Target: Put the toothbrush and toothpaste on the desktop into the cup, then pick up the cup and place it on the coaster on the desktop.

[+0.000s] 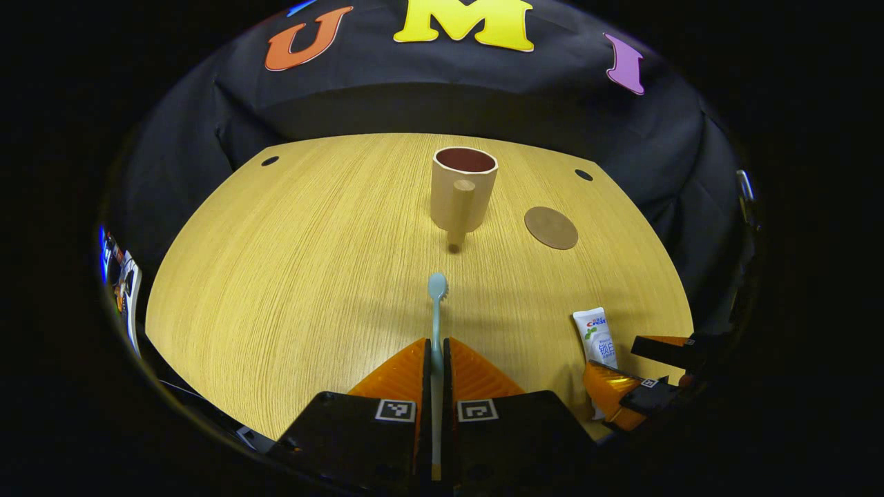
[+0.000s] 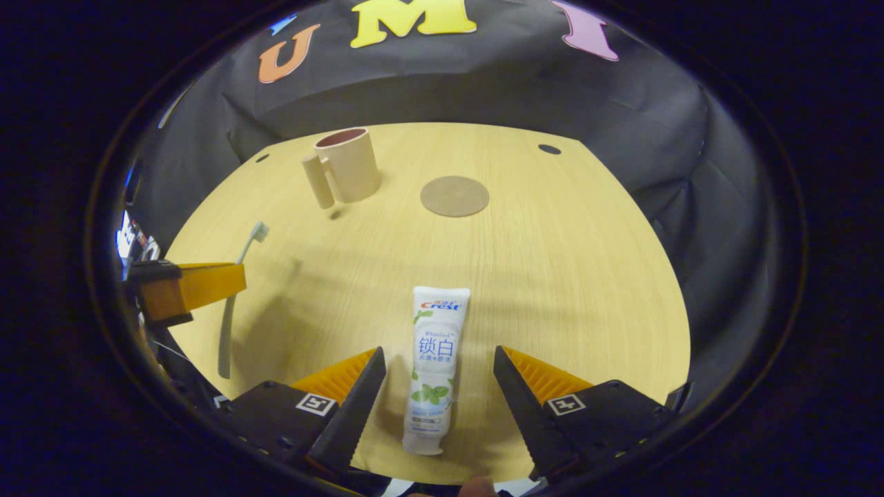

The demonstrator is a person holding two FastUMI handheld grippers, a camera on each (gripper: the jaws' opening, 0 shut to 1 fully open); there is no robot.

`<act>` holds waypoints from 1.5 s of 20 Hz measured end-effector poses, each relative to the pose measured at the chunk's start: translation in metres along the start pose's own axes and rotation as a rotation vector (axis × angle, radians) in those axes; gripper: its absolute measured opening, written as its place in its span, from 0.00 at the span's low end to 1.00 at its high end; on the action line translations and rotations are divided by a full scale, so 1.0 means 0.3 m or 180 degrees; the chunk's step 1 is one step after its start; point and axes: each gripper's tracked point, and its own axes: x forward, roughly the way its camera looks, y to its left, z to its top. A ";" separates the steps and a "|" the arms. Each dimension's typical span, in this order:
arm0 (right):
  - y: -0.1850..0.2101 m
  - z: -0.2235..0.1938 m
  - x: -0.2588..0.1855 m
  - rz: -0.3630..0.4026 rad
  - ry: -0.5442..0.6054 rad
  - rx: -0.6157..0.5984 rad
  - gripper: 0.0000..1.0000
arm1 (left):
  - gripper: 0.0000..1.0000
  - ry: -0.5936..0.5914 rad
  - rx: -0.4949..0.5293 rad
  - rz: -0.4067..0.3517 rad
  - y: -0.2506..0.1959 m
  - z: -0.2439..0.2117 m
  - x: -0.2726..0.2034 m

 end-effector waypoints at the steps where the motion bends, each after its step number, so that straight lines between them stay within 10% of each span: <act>1: 0.007 -0.005 0.016 0.0016 0.0056 0.0033 0.95 | 0.08 -0.0011 0.0008 -0.0002 0.000 0.004 -0.003; 12: 0.015 -0.003 0.029 -0.0016 0.0258 0.0130 0.23 | 0.08 -0.0105 0.0068 -0.0007 0.010 0.045 -0.008; 30: -0.022 0.162 -0.139 0.0137 -0.0185 0.0142 0.12 | 0.08 -0.1115 -0.0004 -0.0127 -0.022 0.606 0.031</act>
